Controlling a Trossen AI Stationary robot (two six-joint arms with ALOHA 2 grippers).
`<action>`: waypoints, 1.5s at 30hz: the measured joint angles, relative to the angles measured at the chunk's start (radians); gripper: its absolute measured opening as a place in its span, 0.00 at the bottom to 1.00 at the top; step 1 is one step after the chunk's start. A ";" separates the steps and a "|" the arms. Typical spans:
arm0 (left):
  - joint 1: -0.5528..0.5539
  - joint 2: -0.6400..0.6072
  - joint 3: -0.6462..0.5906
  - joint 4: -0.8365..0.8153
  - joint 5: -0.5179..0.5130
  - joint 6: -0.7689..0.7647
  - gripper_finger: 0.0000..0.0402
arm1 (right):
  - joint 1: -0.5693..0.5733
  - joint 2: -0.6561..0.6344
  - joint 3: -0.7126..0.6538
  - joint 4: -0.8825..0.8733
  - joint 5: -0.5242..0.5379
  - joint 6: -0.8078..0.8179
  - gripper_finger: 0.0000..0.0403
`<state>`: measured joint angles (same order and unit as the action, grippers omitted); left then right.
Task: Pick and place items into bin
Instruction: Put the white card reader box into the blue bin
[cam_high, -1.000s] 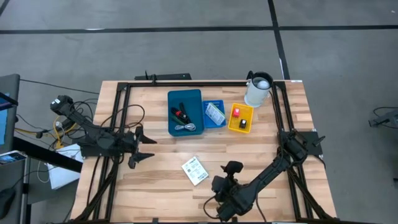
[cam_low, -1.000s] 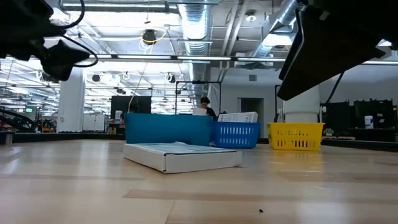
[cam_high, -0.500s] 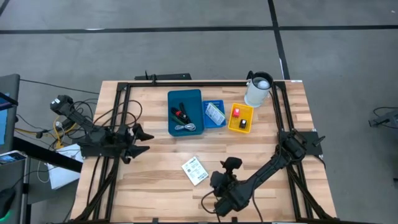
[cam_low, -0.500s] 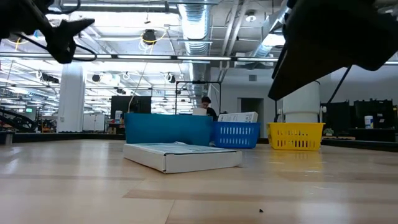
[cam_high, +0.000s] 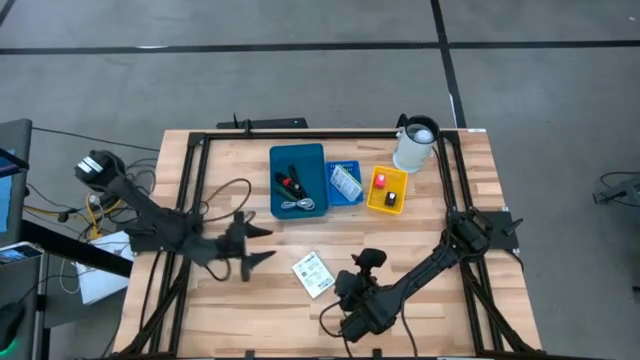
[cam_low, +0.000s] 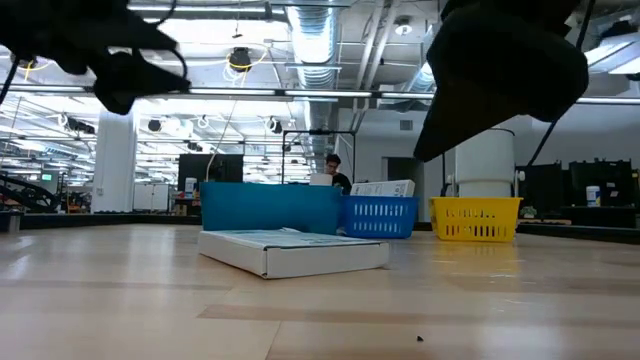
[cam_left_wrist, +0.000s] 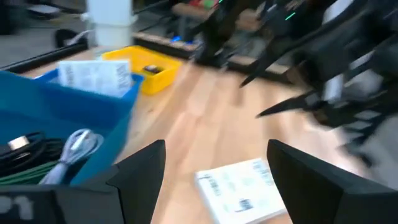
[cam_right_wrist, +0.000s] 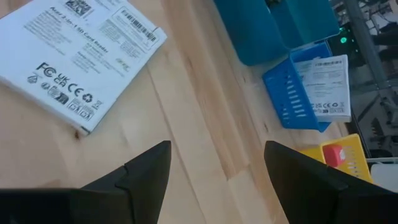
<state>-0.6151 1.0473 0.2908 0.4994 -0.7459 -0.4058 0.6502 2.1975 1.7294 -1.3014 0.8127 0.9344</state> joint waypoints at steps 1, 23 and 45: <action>0.000 0.054 0.022 -0.003 -0.032 0.000 0.67 | 0.001 0.000 0.000 0.000 -0.001 0.000 0.63; 0.090 0.702 0.489 -0.323 0.243 0.053 0.67 | 0.031 0.000 0.000 -0.008 -0.073 -0.002 0.63; 0.097 0.705 0.500 -0.415 0.337 0.148 0.67 | 0.033 0.000 0.000 0.096 -0.088 -0.099 0.63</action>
<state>-0.5182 1.7527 0.7906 0.0840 -0.4086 -0.2582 0.6832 2.1975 1.7294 -1.2057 0.7247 0.8352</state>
